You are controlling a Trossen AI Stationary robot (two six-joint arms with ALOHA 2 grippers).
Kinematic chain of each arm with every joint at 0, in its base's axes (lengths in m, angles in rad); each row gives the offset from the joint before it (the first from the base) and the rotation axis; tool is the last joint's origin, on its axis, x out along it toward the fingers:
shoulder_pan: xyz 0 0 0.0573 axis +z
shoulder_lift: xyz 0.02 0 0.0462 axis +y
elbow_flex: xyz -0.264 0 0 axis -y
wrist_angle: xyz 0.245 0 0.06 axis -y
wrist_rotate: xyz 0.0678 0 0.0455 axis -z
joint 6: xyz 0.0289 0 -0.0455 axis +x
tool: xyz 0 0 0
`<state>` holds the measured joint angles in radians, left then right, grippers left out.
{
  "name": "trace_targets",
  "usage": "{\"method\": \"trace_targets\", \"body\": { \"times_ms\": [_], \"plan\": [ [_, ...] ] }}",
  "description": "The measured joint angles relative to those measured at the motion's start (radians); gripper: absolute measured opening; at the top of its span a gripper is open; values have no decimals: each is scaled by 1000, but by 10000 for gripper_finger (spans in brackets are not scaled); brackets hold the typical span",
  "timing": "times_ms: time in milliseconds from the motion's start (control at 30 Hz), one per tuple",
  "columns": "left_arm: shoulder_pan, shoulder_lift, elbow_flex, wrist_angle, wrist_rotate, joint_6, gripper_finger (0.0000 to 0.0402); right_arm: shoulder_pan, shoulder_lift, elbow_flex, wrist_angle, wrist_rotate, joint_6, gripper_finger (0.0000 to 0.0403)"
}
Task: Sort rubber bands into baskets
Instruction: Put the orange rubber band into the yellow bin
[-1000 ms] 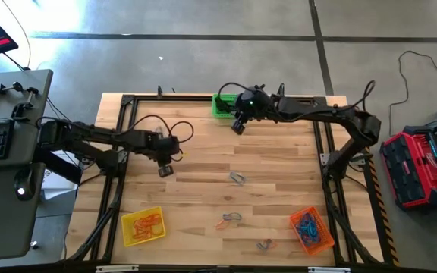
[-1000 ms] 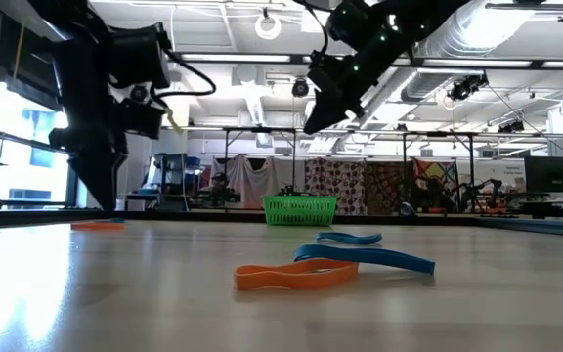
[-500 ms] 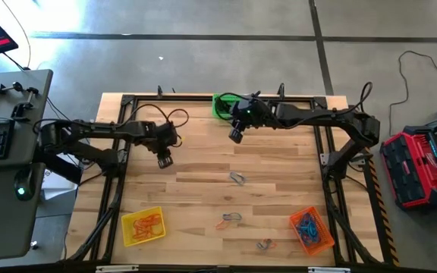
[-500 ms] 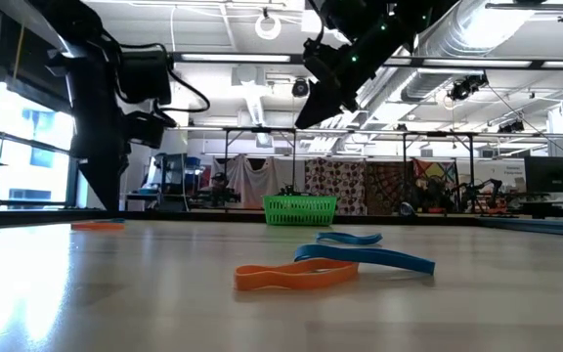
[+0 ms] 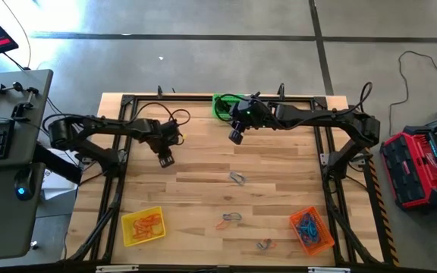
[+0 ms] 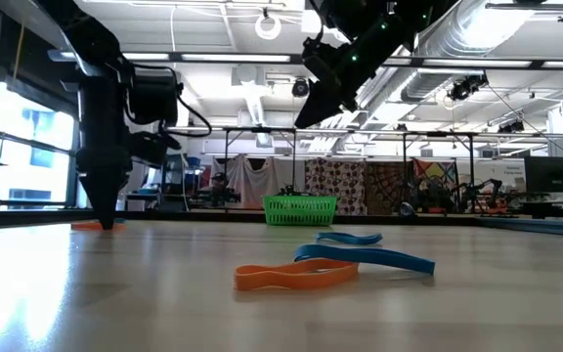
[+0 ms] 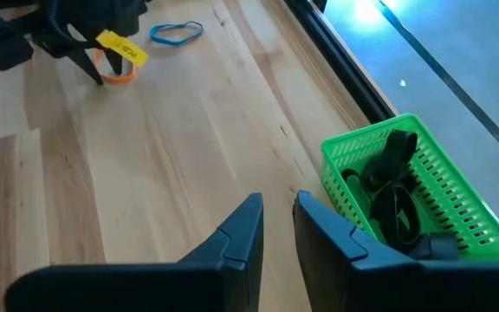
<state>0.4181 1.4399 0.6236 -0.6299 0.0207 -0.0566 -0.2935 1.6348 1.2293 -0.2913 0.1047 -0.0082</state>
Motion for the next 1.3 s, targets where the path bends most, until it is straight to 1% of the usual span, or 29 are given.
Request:
{"method": "trace_targets", "body": {
  "times_ms": [100, 267, 300, 400, 500, 600, 700, 867, 1000, 1067, 1167, 1300],
  "plan": [
    [0, -2, 10, -12, 0, 18, 91, 0, 0, 0, -7, 0, 0, 57],
    [0, -10, 24, -31, 0, 85, 14, 1, 0, 0, -34, 0, -2, 57],
    [-1, -12, 27, -34, 1, 92, 7, 1, 0, 0, -37, 1, -2, 57],
    [-17, -12, 49, -81, 6, 98, 7, 8, -18, 0, -62, 5, 3, 57],
    [-68, -28, 86, -119, 19, 95, 2, 38, -50, 0, -114, 21, 3, 57],
    [-147, -60, 129, -165, 32, 81, 1, 85, -89, 0, -186, 69, 0, 57],
    [-243, -101, 180, -199, 72, 48, 1, 137, -130, 0, -273, 104, 2, 57],
    [-431, -153, 273, -300, 80, -38, 1, 229, -196, 0, -399, 177, 84, 57],
    [-599, -189, 327, -325, 169, -91, 0, 303, -232, 0, -441, 249, 135, 57],
    [-679, -198, 344, -323, 207, -157, 0, 335, -241, 0, -443, 268, 148, 57],
    [-795, -201, 347, -318, 231, -301, 0, 371, -244, 0, -444, 284, 165, 57],
    [-946, -193, 347, -300, 232, -487, 0, 407, -244, 0, -445, 298, 168, 57]
  ]
}}
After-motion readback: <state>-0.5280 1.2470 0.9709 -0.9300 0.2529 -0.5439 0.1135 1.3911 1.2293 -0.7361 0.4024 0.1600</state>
